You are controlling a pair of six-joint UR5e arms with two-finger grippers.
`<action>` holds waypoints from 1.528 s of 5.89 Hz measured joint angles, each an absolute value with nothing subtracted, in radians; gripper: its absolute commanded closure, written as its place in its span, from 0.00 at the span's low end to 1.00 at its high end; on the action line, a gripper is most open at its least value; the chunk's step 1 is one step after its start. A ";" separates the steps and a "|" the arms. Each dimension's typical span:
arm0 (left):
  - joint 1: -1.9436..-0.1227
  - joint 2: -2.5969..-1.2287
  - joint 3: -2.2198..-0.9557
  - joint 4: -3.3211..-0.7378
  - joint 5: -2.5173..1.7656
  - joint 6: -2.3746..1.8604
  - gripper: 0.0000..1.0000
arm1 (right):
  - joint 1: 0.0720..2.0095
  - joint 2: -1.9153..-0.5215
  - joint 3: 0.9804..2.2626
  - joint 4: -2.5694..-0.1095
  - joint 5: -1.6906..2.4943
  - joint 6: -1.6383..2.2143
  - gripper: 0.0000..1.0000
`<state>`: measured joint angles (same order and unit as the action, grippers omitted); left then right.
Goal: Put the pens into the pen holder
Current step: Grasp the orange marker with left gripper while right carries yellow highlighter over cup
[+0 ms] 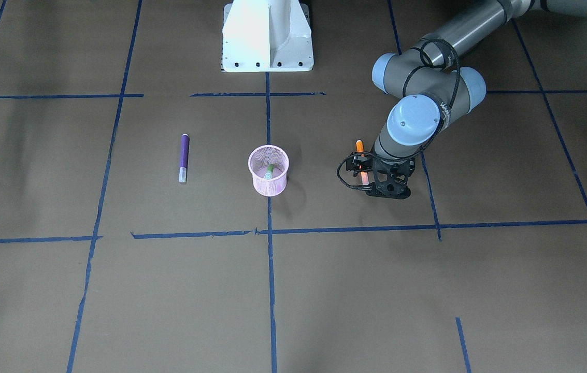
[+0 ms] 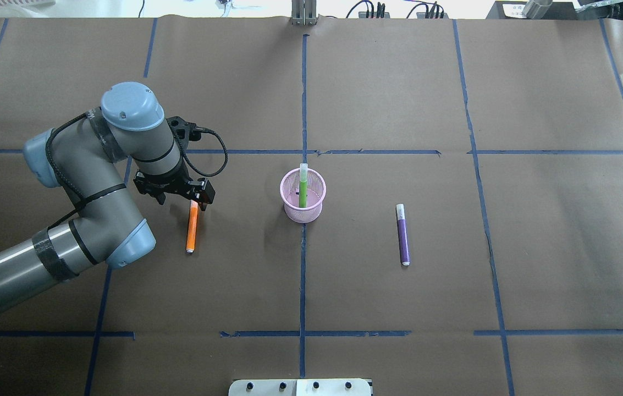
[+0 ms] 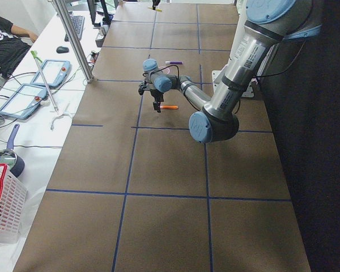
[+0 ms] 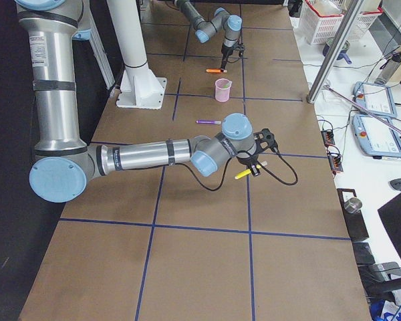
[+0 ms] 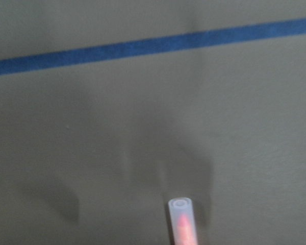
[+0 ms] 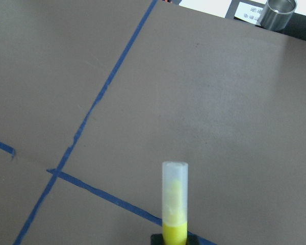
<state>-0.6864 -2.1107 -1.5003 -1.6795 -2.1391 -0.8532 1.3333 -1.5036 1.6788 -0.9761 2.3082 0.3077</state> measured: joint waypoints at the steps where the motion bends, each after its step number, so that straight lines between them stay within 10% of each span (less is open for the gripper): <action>1: -0.688 -2.114 -1.500 -1.694 -2.140 -0.861 0.00 | 1.326 -1.480 1.689 -0.982 2.309 0.318 0.99; 9: -0.686 -2.122 -1.509 -1.697 -2.125 -0.868 0.00 | 0.880 -1.129 1.895 -1.103 1.909 0.714 0.99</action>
